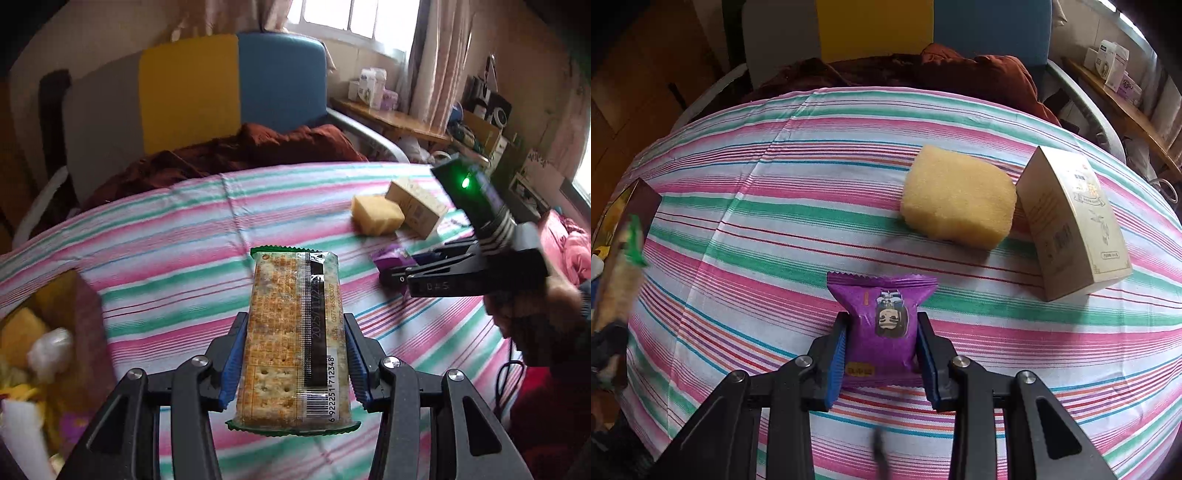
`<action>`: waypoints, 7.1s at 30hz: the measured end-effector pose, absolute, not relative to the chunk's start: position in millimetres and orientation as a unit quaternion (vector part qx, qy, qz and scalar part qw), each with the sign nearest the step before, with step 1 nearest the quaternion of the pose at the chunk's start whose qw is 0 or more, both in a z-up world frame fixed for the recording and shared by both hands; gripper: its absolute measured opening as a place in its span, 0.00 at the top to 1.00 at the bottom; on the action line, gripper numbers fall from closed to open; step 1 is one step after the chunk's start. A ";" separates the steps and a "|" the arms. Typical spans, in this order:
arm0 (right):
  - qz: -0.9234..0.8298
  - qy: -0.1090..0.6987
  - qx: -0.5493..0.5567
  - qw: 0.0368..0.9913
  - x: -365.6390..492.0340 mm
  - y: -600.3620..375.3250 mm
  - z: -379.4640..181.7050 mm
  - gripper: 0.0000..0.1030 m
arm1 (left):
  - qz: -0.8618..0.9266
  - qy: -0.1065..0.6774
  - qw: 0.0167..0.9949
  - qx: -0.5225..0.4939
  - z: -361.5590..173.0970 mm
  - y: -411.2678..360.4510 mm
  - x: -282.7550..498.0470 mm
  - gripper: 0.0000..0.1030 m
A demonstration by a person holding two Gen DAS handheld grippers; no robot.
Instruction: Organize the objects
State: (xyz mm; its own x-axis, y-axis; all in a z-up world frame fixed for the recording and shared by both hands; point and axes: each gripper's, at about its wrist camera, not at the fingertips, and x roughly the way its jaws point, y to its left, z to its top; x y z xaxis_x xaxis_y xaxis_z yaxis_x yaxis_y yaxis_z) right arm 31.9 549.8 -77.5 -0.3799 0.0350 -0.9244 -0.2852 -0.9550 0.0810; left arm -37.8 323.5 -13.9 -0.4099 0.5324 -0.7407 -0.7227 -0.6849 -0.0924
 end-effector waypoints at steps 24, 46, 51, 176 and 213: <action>0.862 0.037 -0.503 -0.054 -28.2 357.2 3.4 0.67 | 0.901 0.000 0.206 -0.382 4.9 78.1 -59.7 0.52; 0.859 0.066 -0.492 -0.123 -46.8 203.4 -16.4 0.67 | 0.900 -0.061 0.123 -0.413 -42.1 -25.1 -48.8 0.50; 0.855 0.068 -0.499 -0.124 -45.5 199.3 -23.0 0.67 | 0.898 -0.056 0.128 -0.417 -46.2 -19.2 -49.3 0.46; 0.828 0.208 -0.463 0.239 45.0 501.9 -5.8 0.20 | 0.875 0.081 0.299 -0.371 10.8 153.4 -29.8 0.17; 0.771 0.165 -0.538 0.299 42.7 643.8 -69.9 0.51 | 0.808 0.123 0.379 -0.434 -23.0 289.8 -55.0 0.17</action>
